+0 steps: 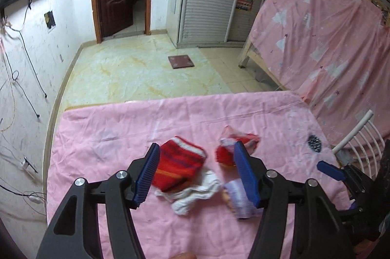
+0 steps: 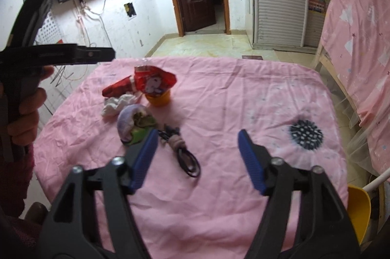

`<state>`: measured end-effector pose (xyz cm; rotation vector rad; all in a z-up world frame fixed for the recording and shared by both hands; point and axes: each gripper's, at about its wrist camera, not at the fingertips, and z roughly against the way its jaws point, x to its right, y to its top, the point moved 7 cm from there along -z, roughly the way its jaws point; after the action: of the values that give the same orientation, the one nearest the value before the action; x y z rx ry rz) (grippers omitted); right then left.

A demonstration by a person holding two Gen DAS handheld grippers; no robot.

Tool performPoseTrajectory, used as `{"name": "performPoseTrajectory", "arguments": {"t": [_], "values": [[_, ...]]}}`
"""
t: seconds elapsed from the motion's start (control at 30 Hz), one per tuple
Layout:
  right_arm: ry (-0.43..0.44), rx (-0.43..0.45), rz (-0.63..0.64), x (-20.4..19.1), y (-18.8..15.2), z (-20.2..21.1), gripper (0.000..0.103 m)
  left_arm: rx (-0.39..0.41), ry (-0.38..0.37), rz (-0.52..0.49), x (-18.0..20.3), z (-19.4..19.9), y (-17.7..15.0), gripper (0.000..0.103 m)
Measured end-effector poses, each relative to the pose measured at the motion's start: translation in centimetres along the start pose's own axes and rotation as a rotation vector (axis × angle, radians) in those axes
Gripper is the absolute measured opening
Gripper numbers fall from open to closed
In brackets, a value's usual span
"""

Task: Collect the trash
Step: 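Move both tools back over the bed toward the red sock, then grasp the red striped sock with the left tool while the right tool grasps the black cable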

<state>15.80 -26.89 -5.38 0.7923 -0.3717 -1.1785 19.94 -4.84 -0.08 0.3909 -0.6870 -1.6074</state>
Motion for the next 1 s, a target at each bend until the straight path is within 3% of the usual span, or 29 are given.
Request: {"name": "performPoseTrajectory", "arguments": {"t": [0.4,0.5,0.8,0.87,0.93,1.0], "values": [[0.000,-0.078,0.050,-2.2,-0.1,-3.3,0.069,-0.108,-0.028,-0.010,-1.7,-5.2,-1.3,0.056],[-0.010,-0.092,0.051,-2.1,-0.1,-3.8,0.069,-0.142,-0.062,-0.007,-1.8,-6.3,-1.6,0.064],[-0.038,-0.138,0.054,-2.2,-0.5,-5.3,0.069,-0.175,-0.085,0.013,-2.1,-7.6,-2.2,0.065],[-0.045,-0.147,0.064,-2.4,-0.5,-5.5,0.054,-0.171,-0.079,0.029,-2.3,-7.7,-2.2,0.060],[-0.056,-0.158,0.077,-2.6,-0.6,-5.7,0.051,-0.167,-0.076,0.040,-2.4,-7.7,-2.2,0.053],[-0.074,-0.158,0.094,-2.7,-0.6,-5.7,0.044,-0.163,-0.068,0.046,-2.7,-7.5,-2.2,0.039]]}}
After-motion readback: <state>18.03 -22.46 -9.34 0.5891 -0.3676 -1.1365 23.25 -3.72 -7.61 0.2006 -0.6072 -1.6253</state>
